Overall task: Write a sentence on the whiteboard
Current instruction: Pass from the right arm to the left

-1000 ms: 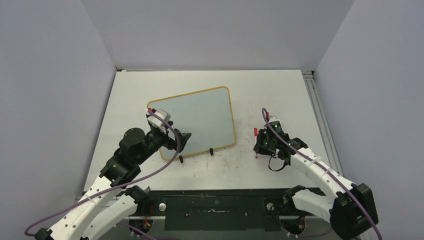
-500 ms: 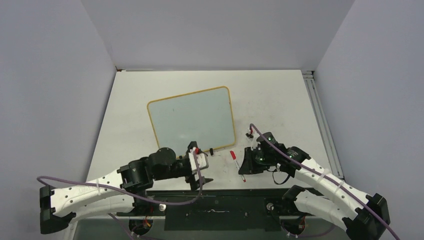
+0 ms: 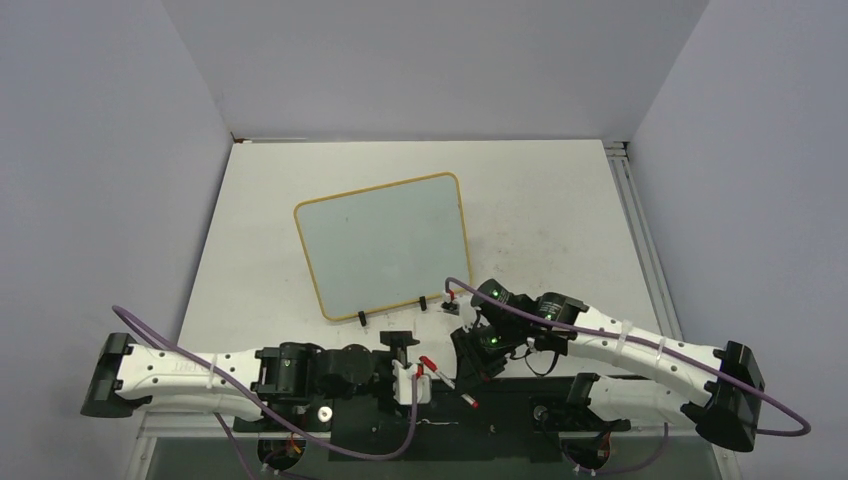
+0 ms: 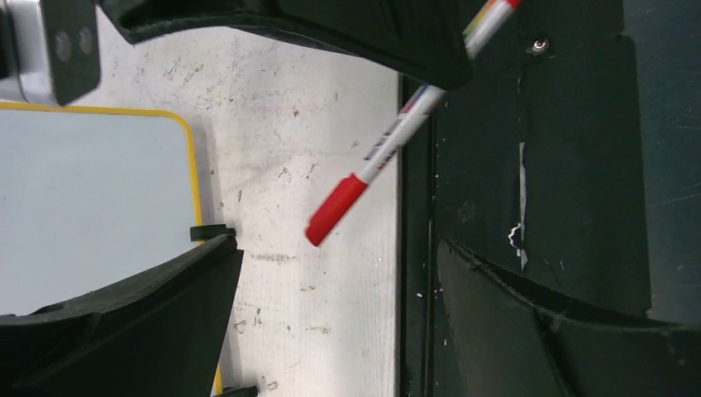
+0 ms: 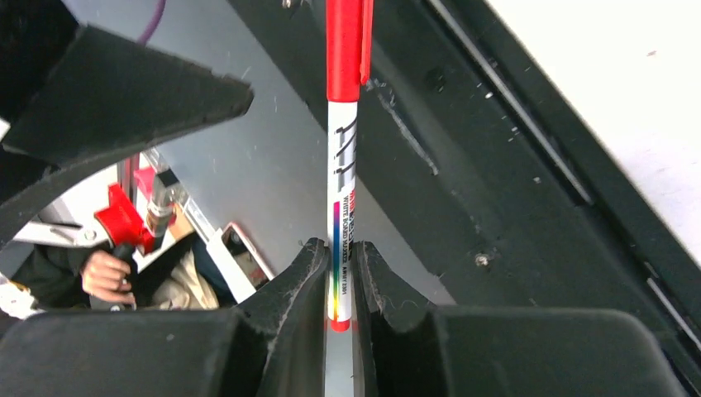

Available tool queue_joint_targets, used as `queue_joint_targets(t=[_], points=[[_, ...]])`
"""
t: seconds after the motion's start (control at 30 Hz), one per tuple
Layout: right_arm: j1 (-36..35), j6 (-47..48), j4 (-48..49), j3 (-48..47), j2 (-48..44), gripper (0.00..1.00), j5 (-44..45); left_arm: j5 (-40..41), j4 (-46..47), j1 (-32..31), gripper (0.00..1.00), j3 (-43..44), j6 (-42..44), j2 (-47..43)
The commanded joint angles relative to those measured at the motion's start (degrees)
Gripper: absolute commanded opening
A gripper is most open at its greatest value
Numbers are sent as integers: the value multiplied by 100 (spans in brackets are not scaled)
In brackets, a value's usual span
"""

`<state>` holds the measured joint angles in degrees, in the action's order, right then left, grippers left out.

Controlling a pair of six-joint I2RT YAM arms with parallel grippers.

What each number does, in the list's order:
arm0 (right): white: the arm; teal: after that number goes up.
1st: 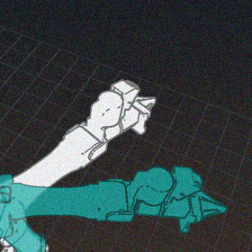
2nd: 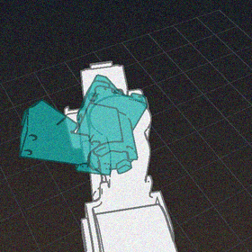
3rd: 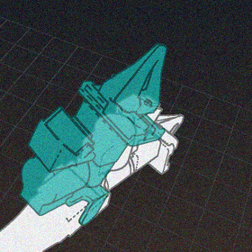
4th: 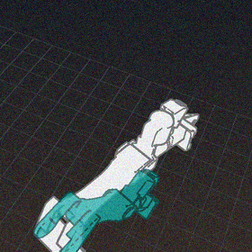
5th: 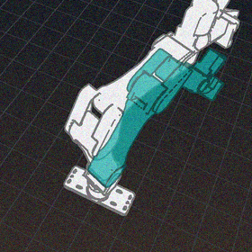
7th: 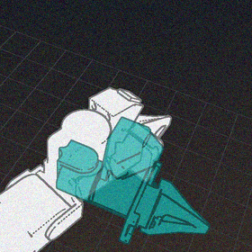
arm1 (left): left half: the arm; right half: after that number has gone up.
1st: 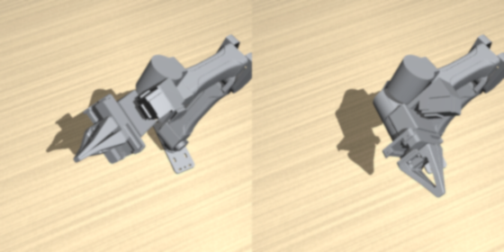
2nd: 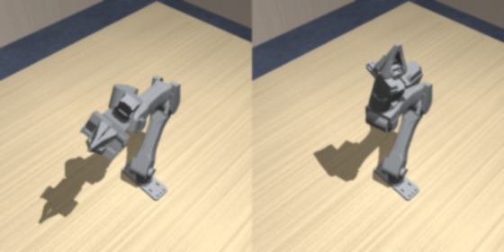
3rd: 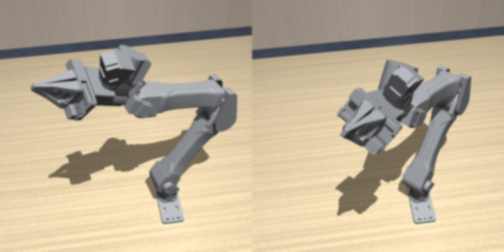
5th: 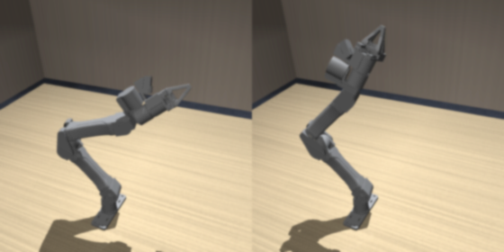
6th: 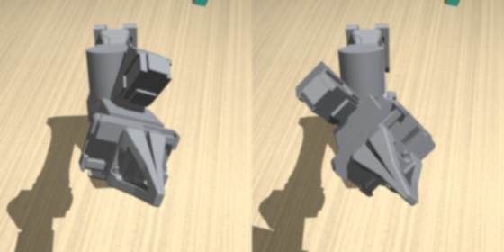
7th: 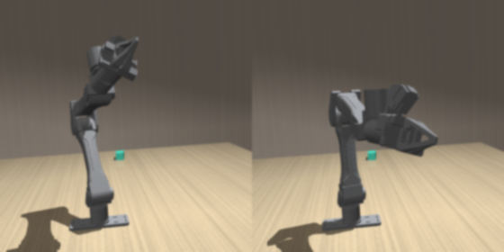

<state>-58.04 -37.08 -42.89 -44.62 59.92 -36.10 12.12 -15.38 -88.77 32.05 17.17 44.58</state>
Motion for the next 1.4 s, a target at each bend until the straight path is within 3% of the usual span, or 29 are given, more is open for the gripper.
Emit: queue_joint_targets(t=[0.0,0.13,0.27,1.03,1.37], points=[[-323,7,-235,-361,234,5,-226,213,121,-41,87,22,137,142],[-370,165,-349,-445,352,5,-305,125,-69,-64,69,125,43,398],[-373,190,-300,-568,332,5,-467,51,-85,-168,62,150,56,646],[-380,-217,264,-240,184,5,-714,-74,45,-243,44,443,-237,1037],[-381,-212,280,-324,227,5,-703,-62,-47,-349,17,492,-303,1080]])
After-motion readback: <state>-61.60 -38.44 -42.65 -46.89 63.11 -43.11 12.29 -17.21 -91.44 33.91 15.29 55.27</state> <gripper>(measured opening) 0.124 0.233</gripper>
